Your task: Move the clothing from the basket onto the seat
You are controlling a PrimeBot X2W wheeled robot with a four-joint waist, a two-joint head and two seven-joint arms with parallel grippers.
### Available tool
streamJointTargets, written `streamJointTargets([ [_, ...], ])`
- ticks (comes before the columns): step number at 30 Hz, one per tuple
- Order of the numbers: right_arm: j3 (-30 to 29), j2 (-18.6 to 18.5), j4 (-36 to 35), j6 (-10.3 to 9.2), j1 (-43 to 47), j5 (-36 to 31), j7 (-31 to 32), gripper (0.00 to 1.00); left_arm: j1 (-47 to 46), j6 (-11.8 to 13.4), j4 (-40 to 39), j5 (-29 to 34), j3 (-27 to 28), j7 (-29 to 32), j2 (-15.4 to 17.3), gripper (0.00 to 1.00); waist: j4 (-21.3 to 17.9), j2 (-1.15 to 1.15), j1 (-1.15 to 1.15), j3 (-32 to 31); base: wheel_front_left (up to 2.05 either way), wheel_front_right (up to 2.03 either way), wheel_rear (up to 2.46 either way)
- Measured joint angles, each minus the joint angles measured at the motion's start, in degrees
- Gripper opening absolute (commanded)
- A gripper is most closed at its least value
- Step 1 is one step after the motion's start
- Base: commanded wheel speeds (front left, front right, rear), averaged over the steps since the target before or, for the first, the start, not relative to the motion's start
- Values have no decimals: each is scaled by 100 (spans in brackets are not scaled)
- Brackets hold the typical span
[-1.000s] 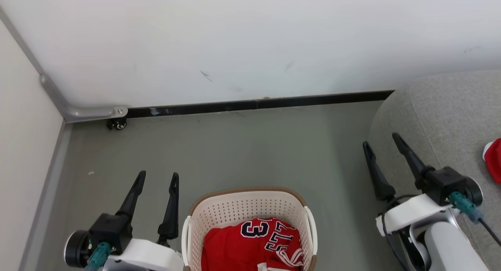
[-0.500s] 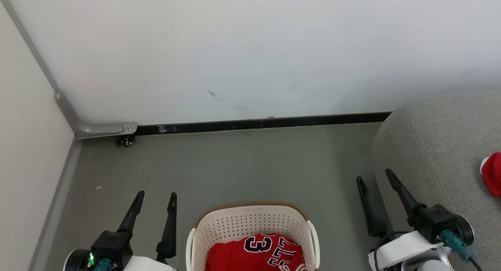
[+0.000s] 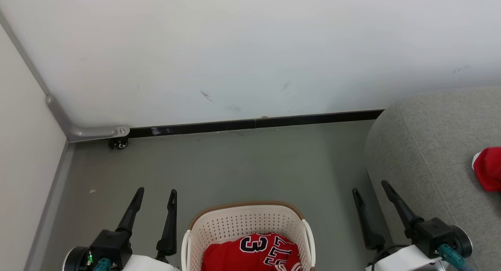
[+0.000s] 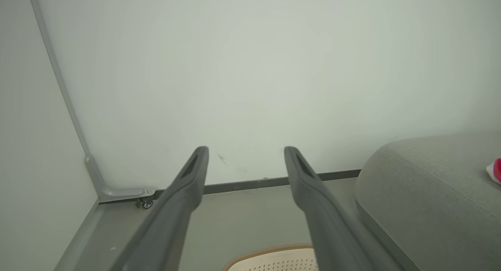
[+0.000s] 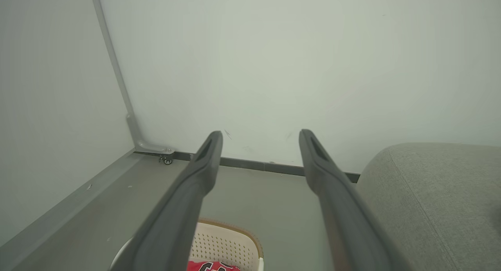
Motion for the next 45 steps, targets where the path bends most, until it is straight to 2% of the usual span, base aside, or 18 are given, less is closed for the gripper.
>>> streamJointTargets([
  [41,-19,14,-800,0,327,210,297,100,-1,-185,-57,278,191,0,-133,100,-162,0,0,299,0,0,0],
  [45,-24,14,-861,0,335,209,303,100,-12,-283,-54,345,163,0,-130,100,-162,0,0,338,0,0,0],
])
